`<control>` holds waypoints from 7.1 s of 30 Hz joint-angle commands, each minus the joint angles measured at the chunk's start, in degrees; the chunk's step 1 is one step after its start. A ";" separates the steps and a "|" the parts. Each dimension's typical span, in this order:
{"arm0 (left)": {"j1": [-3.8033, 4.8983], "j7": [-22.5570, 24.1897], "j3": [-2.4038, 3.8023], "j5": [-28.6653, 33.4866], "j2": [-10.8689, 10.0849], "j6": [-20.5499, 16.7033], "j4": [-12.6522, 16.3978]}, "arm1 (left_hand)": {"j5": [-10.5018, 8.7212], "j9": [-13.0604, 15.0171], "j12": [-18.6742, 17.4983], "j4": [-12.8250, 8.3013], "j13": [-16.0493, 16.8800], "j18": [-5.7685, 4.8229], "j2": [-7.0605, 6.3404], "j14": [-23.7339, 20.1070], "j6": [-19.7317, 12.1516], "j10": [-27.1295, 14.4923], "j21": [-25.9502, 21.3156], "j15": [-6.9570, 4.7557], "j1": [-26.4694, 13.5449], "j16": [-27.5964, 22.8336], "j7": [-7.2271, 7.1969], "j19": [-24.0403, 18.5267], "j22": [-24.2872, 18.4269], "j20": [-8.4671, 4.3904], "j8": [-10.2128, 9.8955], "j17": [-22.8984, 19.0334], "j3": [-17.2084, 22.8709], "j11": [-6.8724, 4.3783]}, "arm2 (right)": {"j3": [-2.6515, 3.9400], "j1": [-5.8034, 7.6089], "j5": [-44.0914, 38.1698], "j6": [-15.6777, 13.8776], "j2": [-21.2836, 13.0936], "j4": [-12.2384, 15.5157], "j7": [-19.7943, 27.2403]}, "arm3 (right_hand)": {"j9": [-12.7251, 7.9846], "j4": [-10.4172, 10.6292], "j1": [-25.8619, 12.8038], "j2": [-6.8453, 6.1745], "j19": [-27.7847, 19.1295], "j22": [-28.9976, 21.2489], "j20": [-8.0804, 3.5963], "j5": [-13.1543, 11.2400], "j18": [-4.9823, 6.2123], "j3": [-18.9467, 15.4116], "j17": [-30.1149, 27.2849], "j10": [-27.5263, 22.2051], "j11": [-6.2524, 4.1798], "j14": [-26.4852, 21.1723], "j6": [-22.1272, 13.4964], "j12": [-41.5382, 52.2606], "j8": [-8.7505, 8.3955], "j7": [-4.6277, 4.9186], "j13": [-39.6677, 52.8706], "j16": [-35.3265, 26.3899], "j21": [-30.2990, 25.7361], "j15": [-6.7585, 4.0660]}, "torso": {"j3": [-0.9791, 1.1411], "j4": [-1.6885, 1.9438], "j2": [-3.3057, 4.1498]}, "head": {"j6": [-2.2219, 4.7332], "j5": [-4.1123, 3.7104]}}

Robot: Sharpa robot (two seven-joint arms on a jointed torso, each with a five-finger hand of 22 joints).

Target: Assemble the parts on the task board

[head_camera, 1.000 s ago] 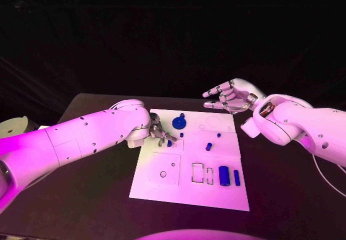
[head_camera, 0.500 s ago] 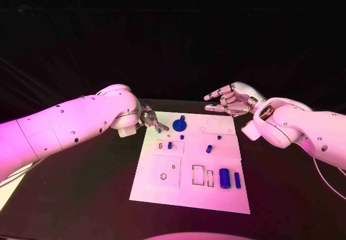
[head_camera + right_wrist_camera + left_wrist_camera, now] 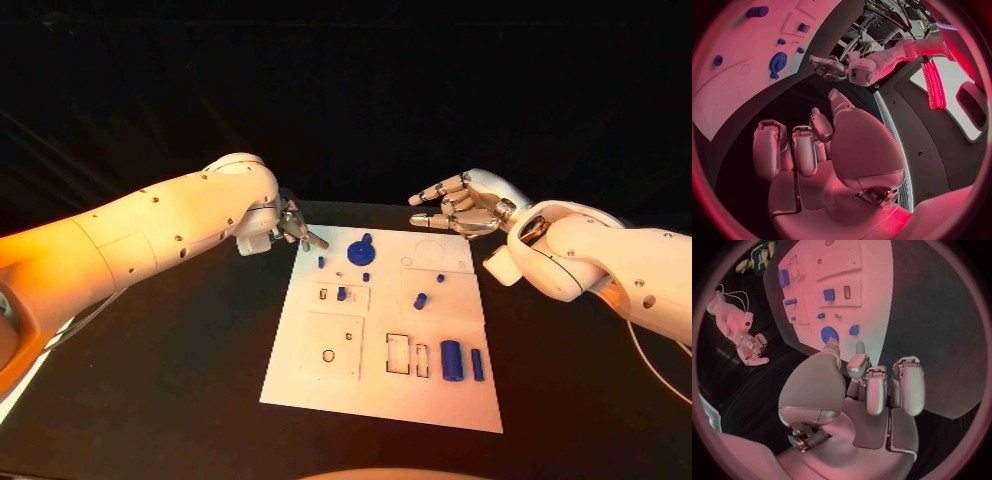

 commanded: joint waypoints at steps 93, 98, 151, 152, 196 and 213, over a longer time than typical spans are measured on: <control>-2.25 6.94 -1.26 1.23 3.05 -2.56 -4.67 | 10.64 3.33 1.66 -14.04 1.40 -0.19 -3.96 6.13 1.02 2.82 0.99 -0.92 4.44 0.18 -1.64 2.04 7.48 -0.80 8.72 15.09 39.26 -1.73 | -0.01 -0.50 -0.43 1.35 0.75 -0.45 0.29 | 0.07 -0.22 -0.07 0.60 -0.31 -0.07 -0.05 0.56 0.58 -0.37 6.12 -0.20 -0.01 3.99 0.23 -0.24 0.14 0.02 -0.11 -0.27 -0.31 -0.09 | 0.10 0.07 -0.03 | -0.42 0.34; -2.13 7.77 -1.30 1.95 -1.15 -5.60 2.20 | 10.85 3.42 1.77 -14.59 1.47 -0.27 -4.52 6.13 1.29 3.03 1.19 -0.94 4.19 0.18 -1.74 2.19 7.77 -0.82 8.98 15.09 39.62 -1.81 | -0.02 -0.50 -0.38 1.32 0.54 -0.40 0.23 | 0.07 -0.23 -0.07 0.60 -0.32 -0.10 -0.05 0.56 0.59 -0.39 6.08 -0.18 -0.01 3.98 0.24 -0.21 0.15 0.01 -0.10 -0.30 -0.33 -0.10 | 0.25 0.28 -0.17 | -0.43 0.44; -6.33 7.33 -2.43 -5.59 -8.59 -5.49 16.80 | 13.80 2.87 2.52 -16.44 2.24 -0.55 -6.45 6.13 2.94 4.25 1.98 -1.19 3.27 0.18 -2.05 2.80 8.89 -1.13 9.18 15.09 41.34 -2.17 | -0.17 -0.88 -0.54 1.19 0.31 -0.49 0.44 | 0.07 -0.23 -0.07 0.60 -0.32 -0.10 -0.05 0.56 0.59 -0.39 6.08 -0.18 -0.01 3.98 0.24 -0.21 0.15 0.01 -0.10 -0.30 -0.33 -0.10 | 0.36 0.46 -0.23 | -1.89 0.65; -6.34 7.34 -2.43 -5.64 -8.54 -5.52 16.74 | 13.80 2.87 2.52 -16.44 2.24 -0.55 -6.45 6.13 2.94 4.25 1.98 -1.19 3.27 0.18 -2.05 2.80 8.89 -1.13 9.18 15.09 41.34 -2.17 | -0.17 -0.89 -0.54 1.19 0.31 -0.48 0.44 | 0.07 -0.23 -0.07 0.60 -0.32 -0.10 -0.05 0.56 0.59 -0.39 6.08 -0.18 -0.01 3.98 0.24 -0.21 0.15 0.01 -0.10 -0.30 -0.33 -0.10 | 0.36 0.45 -0.22 | -1.91 0.66; -6.67 6.12 -2.91 -5.12 -6.48 -0.71 14.65 | 13.91 2.65 2.48 -16.66 2.23 -0.55 -6.69 6.13 3.28 4.34 1.98 -1.13 3.12 0.18 -2.03 2.80 8.91 -1.12 9.07 15.09 41.35 -2.14 | -0.17 -0.93 -0.55 1.25 0.12 -0.24 0.40 | 0.07 -0.27 -0.11 0.65 -0.33 -0.15 -0.06 0.59 0.59 -0.48 6.04 -0.22 -0.02 3.98 0.27 -0.28 0.15 0.01 -0.20 -0.35 -0.38 -0.10 | 0.36 0.30 -0.22 | -2.46 0.59; -6.66 3.86 -3.05 -3.72 -5.55 -0.83 13.54 | 15.44 1.71 1.74 -14.68 1.30 -0.82 -6.45 6.13 5.49 5.07 2.72 -1.69 -0.95 0.18 -3.32 3.33 9.98 -1.36 8.51 15.09 38.10 -2.97 | -0.17 -0.92 -0.28 1.23 0.03 -0.14 0.35 | 0.08 -0.32 -0.10 0.68 -0.32 -0.16 -0.07 0.62 0.59 -0.52 6.01 -0.23 -0.03 3.98 0.32 -0.29 0.18 -0.01 -0.24 -0.37 -0.40 -0.11 | 0.38 0.37 -0.24 | -2.71 0.40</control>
